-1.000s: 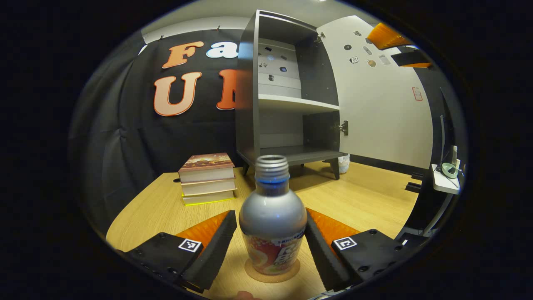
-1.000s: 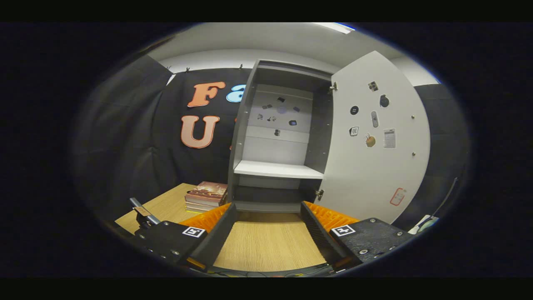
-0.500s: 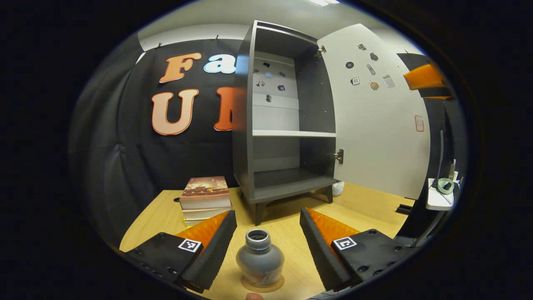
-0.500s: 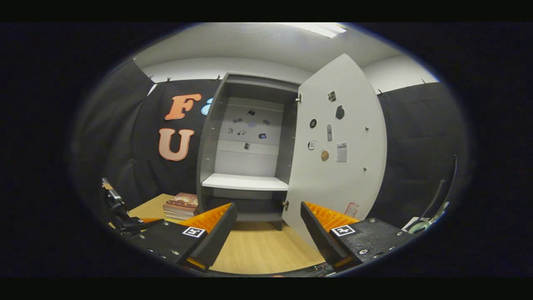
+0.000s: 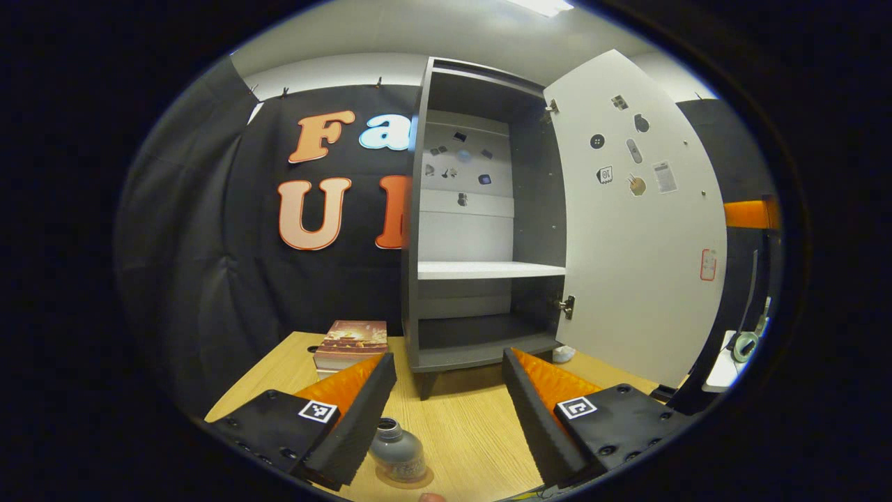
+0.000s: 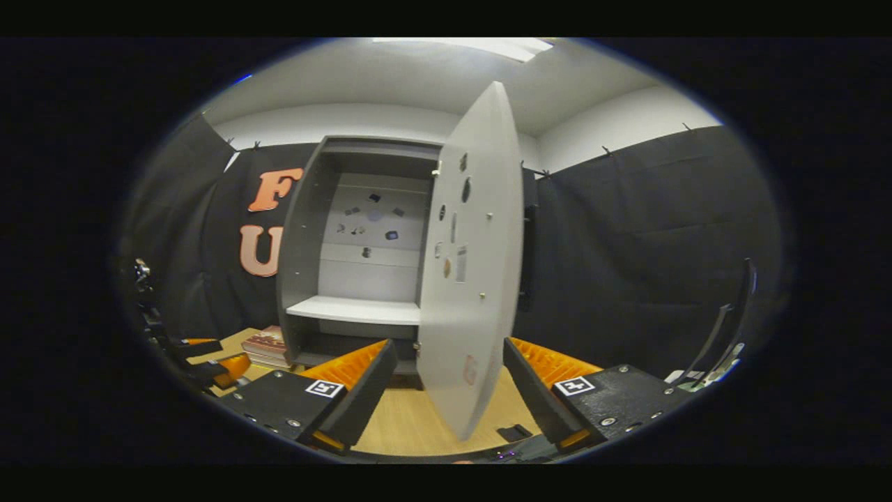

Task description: Open the cabinet door with the right hand, grasp the bottle in the cabinet with the left hand and place it on the coaster, then close the cabinet door with the right hand.

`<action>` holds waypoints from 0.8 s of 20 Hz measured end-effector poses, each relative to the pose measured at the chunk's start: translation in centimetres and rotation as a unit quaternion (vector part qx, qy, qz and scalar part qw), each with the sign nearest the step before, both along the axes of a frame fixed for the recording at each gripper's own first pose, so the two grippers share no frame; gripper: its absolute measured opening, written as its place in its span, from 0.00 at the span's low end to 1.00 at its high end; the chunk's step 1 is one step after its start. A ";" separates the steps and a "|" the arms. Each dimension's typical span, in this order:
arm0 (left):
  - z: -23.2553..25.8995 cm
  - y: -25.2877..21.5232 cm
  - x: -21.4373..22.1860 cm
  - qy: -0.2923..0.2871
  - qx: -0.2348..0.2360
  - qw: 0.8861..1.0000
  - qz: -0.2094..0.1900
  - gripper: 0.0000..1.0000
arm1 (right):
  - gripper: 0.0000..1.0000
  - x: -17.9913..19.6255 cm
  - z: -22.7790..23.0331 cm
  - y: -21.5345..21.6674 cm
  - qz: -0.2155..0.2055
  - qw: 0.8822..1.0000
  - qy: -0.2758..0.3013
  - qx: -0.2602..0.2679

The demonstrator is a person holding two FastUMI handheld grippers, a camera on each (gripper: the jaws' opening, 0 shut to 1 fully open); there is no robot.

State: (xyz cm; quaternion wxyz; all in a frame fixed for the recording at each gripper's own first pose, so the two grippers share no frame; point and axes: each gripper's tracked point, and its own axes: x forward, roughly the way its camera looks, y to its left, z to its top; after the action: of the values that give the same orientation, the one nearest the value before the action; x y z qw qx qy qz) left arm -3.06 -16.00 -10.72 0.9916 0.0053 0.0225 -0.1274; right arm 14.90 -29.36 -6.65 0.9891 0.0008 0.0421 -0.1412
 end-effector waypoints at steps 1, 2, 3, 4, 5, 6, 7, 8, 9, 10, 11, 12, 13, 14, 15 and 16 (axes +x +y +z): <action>0.5 -0.1 0.3 -0.003 -0.001 1.000 0.009 0.99 | 0.94 -0.6 -0.2 -2.0 -0.012 1.000 0.002 -0.003; 0.8 -0.4 0.3 -0.003 -0.003 1.000 0.016 0.99 | 0.94 -0.8 -0.3 -3.7 -0.020 1.000 0.002 -0.004; 1.0 -0.7 0.1 0.000 -0.005 1.000 0.024 0.99 | 0.94 -0.8 -0.2 -5.3 -0.028 1.000 0.001 -0.004; 1.3 -0.8 0.0 0.002 -0.008 0.999 0.031 0.99 | 0.94 -0.8 0.0 -6.6 -0.037 0.999 -0.005 -0.005; 1.6 -1.0 -0.2 0.003 -0.011 0.999 0.038 0.99 | 0.94 -0.8 0.2 -7.9 -0.047 0.999 -0.008 -0.006; 2.1 -1.0 -0.2 0.002 -0.013 0.999 0.044 0.99 | 0.94 -0.8 0.3 -8.9 -0.055 0.998 -0.012 -0.008; 2.5 -1.1 -0.3 0.001 -0.014 0.999 0.047 0.99 | 0.94 -0.5 0.3 -9.6 -0.058 0.998 -0.013 -0.008; 3.1 -1.0 -0.3 -0.002 -0.014 0.999 0.052 0.99 | 0.94 -0.4 0.1 -9.5 -0.051 0.999 -0.012 -0.004; 3.6 -0.8 -0.3 -0.001 -0.012 0.998 0.056 0.99 | 0.94 -0.2 0.0 -9.2 -0.042 0.999 -0.012 0.000; 3.7 -0.5 -0.4 0.000 -0.009 0.998 0.060 1.00 | 0.94 0.0 0.0 -8.8 -0.032 0.999 -0.014 0.002; 4.2 -0.4 -0.3 -0.002 -0.007 0.998 0.061 0.99 | 0.91 0.5 0.3 -8.3 -0.022 1.000 -0.019 0.005; 4.7 -0.1 -0.3 -0.004 -0.006 0.998 0.066 0.99 | 0.94 0.4 0.4 -8.2 -0.022 0.999 -0.023 0.005; 5.1 0.3 -0.3 -0.006 -0.007 0.997 0.071 0.98 | 0.93 0.8 0.4 -8.2 -0.022 0.999 -0.025 0.004; 5.4 0.6 -0.4 -0.007 -0.007 0.997 0.074 0.98 | 0.92 0.8 0.3 -8.1 -0.021 0.999 -0.027 0.007; 5.8 0.9 -0.5 -0.008 -0.006 0.997 0.077 0.98 | 0.92 0.9 0.3 -7.9 -0.022 0.999 -0.027 0.015; 6.0 1.2 -0.5 -0.009 -0.006 0.997 0.079 0.99 | 0.92 0.9 0.2 -7.7 -0.022 0.999 -0.026 0.026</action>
State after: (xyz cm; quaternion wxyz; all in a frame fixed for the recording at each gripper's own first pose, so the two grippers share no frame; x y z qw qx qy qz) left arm -3.60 -14.83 -4.67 0.9987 -0.0010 0.0133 -0.0488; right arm 15.81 -37.08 -6.43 0.9861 0.0307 0.0198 -0.1618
